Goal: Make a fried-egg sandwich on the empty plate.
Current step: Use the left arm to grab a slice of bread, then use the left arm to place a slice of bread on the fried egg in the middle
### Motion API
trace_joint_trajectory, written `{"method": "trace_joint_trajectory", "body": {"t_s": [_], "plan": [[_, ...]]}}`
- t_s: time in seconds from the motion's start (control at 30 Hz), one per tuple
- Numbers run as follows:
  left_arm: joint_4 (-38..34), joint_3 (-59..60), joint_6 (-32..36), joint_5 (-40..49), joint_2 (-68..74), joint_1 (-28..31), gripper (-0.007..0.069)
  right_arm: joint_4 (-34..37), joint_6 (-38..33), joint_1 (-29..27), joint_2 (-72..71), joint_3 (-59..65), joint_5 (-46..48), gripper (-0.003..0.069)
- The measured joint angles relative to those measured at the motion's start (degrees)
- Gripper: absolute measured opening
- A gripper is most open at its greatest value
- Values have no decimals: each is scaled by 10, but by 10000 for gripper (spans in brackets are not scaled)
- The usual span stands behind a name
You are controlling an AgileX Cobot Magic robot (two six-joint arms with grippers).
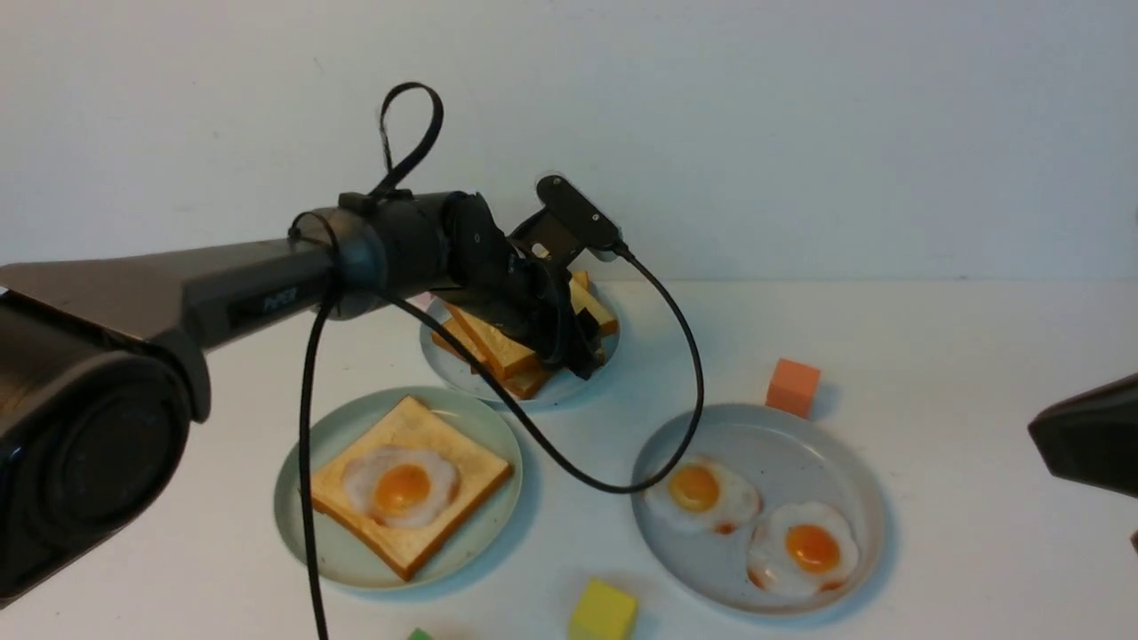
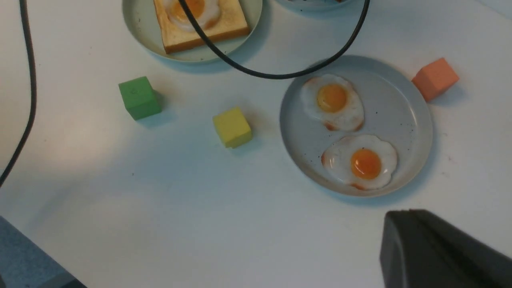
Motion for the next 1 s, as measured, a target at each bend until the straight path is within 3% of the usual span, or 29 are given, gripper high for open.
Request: {"method": "trace_joint_trajectory", "body": {"t_s": [0.2, 0.47, 0.87, 1.0], "plan": [[-1, -2, 1, -3, 5, 1, 340, 0, 0, 0, 0, 0, 1, 14], [-3, -4, 8, -1, 0, 0, 33, 8, 0, 0, 0, 0, 7, 20], [-3, 0, -6, 73, -133, 0, 6, 13, 0, 0, 0, 0, 10, 22], [3, 24, -81, 166, -221, 0, 6, 13, 0, 0, 0, 0, 10, 28]]}}
